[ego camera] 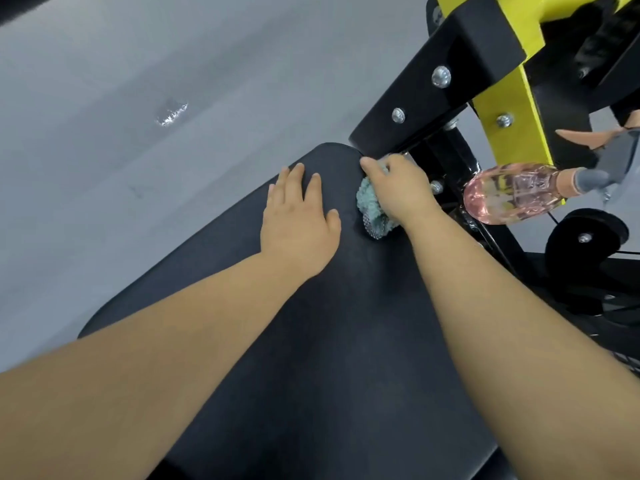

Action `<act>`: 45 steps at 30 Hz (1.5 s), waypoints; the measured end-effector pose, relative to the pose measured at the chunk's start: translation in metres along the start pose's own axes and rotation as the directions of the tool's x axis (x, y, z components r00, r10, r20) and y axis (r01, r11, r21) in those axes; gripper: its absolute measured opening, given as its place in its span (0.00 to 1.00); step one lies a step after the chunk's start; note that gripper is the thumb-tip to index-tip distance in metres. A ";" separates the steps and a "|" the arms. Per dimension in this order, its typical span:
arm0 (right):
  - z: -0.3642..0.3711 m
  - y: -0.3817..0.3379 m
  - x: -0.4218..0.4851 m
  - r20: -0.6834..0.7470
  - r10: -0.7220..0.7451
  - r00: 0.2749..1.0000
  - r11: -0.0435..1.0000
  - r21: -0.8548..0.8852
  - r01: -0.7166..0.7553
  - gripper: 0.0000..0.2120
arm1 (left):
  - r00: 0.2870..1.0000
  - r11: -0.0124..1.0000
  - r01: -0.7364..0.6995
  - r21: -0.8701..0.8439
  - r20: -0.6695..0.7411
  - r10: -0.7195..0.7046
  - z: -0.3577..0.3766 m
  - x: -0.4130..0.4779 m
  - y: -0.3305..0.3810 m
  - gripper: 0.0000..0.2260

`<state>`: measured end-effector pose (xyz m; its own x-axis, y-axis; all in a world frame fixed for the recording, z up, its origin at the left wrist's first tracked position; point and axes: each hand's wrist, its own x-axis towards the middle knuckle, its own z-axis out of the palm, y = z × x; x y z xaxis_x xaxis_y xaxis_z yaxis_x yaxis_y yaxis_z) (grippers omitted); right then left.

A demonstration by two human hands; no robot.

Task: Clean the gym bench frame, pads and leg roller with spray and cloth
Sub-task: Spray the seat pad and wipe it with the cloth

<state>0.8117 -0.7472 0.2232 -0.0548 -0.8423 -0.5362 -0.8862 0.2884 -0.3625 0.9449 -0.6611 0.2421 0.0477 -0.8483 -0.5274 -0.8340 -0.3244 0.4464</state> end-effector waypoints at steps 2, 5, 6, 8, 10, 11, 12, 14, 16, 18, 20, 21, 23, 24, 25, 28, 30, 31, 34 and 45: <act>-0.008 0.021 -0.025 0.030 0.035 0.999 0.999 0.025 -0.036 0.20 | 0.999 0.996 -0.001 0.093 -0.043 0.005 0.003 -0.007 0.004 0.26; -0.019 0.053 -0.060 0.014 0.075 0.997 0.996 0.045 -0.075 0.16 | 0.998 0.984 -0.042 0.172 -0.042 0.050 0.011 -0.025 0.010 0.26; -0.020 0.057 -0.067 -0.008 0.082 0.997 0.995 0.051 -0.082 0.16 | 0.998 0.982 -0.058 0.180 -0.018 0.062 0.013 -0.029 0.009 0.26; -0.018 0.050 -0.063 -0.049 0.090 0.995 0.996 0.028 -0.089 0.17 | 0.997 0.980 -0.078 0.183 0.023 0.075 0.015 -0.033 0.007 0.27; -0.012 0.028 -0.039 -0.069 0.075 0.995 0.996 -0.045 -0.078 0.17 | 0.995 0.981 -0.094 0.170 0.039 0.088 0.015 -0.032 0.004 0.27; -0.008 0.014 -0.023 -0.070 0.058 0.996 0.995 -0.072 -0.063 0.17 | 0.995 0.981 -0.098 0.167 0.039 0.093 0.015 -0.032 0.004 0.27; -0.003 0.000 -0.005 -0.063 0.035 0.997 0.996 -0.079 -0.040 0.18 | 0.994 0.980 -0.105 0.167 0.039 0.100 0.015 -0.031 0.003 0.27; 0.005 -0.026 0.023 -0.062 -0.014 0.998 0.996 -0.092 0.008 0.19 | 0.992 0.979 -0.120 0.162 0.046 0.114 0.014 -0.031 0.000 0.27; 0.012 -0.038 0.031 -0.083 -0.049 0.995 0.993 -0.107 0.040 0.20 | 0.992 0.981 -0.126 0.146 0.036 0.122 0.015 -0.032 -0.003 0.26; 0.013 -0.030 0.016 -0.095 -0.090 0.991 0.988 -0.132 0.077 0.18 | 0.993 0.983 -0.122 0.138 0.023 0.120 0.016 -0.032 -0.004 0.26; 0.007 -0.002 -0.012 -0.108 -0.077 0.991 0.991 -0.122 0.064 0.16 | 0.994 0.985 -0.104 0.140 0.028 0.101 0.016 -0.032 0.000 0.26; 0.004 0.016 -0.029 -0.120 -0.056 0.991 0.993 -0.109 0.042 0.15 | 0.995 0.986 -0.092 0.140 0.037 0.087 0.015 -0.032 0.001 0.26; -0.007 0.053 -0.070 -0.158 0.005 0.987 0.997 -0.080 -0.018 0.14 | 0.996 0.986 -0.079 0.144 0.048 0.073 0.014 -0.031 0.005 0.25; -0.013 0.069 -0.091 -0.168 0.038 0.985 0.997 -0.066 -0.050 0.14 | 0.996 0.986 -0.075 0.152 0.049 0.068 0.014 -0.031 0.005 0.25; -0.018 0.082 -0.107 -0.173 0.071 0.982 0.995 -0.053 -0.081 0.15 | 0.996 0.984 -0.074 0.162 0.054 0.066 0.015 -0.031 0.006 0.25; -0.026 0.093 -0.114 -0.118 0.147 0.982 0.986 -0.065 -0.156 0.17 | 0.997 0.979 -0.057 0.195 0.069 0.044 0.019 -0.032 0.012 0.27; -0.021 0.075 -0.089 -0.095 0.136 0.986 0.981 -0.124 -0.148 0.18 | 0.997 0.974 -0.063 0.217 0.060 0.052 0.025 -0.035 0.016 0.27; -0.017 0.062 -0.072 -0.094 0.117 0.989 0.980 -0.148 -0.130 0.18 | 0.996 0.973 -0.082 0.215 0.052 0.072 0.027 -0.038 0.019 0.27; -0.001 0.023 -0.025 -0.096 0.039 0.995 0.982 -0.179 -0.056 0.21 | 0.987 0.966 -0.163 0.199 0.035 0.159 0.036 -0.051 0.018 0.26; -0.027 0.145 -0.176 -0.226 0.251 0.941 0.965 -0.021 -0.263 0.16 | 0.947 0.935 -0.308 0.174 0.150 0.284 0.035 -0.084 0.025 0.22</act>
<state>0.6802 -0.5693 0.2859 -0.3785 -0.8231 -0.4233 -0.8500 0.4901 -0.1930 0.9006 -0.5839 0.2724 -0.2743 -0.8328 -0.4808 -0.8902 0.0308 0.4546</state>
